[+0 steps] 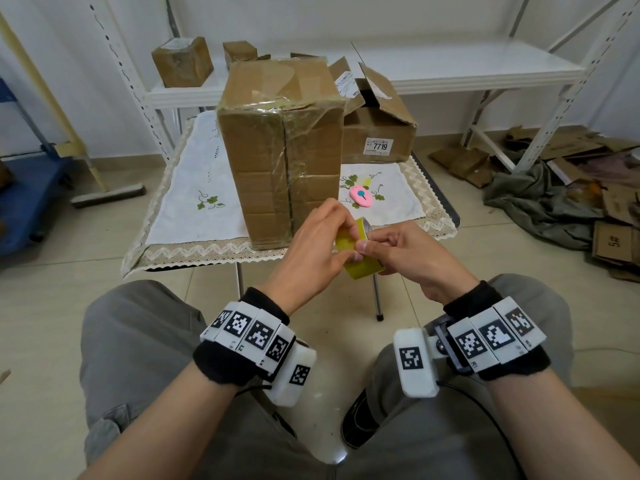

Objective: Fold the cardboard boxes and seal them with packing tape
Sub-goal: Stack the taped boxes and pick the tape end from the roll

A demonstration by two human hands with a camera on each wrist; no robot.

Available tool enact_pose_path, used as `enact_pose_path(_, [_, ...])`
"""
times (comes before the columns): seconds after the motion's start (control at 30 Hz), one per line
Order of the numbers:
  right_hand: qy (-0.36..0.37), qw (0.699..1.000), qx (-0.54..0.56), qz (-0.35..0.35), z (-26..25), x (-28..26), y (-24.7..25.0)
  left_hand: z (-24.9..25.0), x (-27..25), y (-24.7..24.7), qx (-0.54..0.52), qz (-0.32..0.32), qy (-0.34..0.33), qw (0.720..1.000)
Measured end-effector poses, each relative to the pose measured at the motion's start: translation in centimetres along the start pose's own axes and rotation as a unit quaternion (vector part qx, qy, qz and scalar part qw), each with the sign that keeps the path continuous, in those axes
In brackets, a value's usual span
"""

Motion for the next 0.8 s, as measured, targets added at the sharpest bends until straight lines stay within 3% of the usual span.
enact_pose_path(0.1, [-0.009,1.000,-0.027,0.008,0.4,-0.2,0.9,-0.7,0.4,0.3,-0.045,0.008,0.024,0.999])
enact_pose_path(0.33, [-0.023,0.998,-0.055,0.011,0.3,-0.8,1.4,-0.4,1.4,0.8,-0.006,0.046,0.043,0.998])
enact_pose_path(0.8, [-0.018,0.996,-0.083,0.010,-0.2,-0.4,2.1,1.6,2.6,0.7,0.086,0.011,-0.056,0.995])
Point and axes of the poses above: each hand's wrist, its own x-axis towards the middle knuckle, its own y-axis out of the back of the hand, z = x × y, the point moved 9 cm from there along x, towards the middle knuckle, and after that the axes turned 9 degrees about x, right-handed, at the moved point
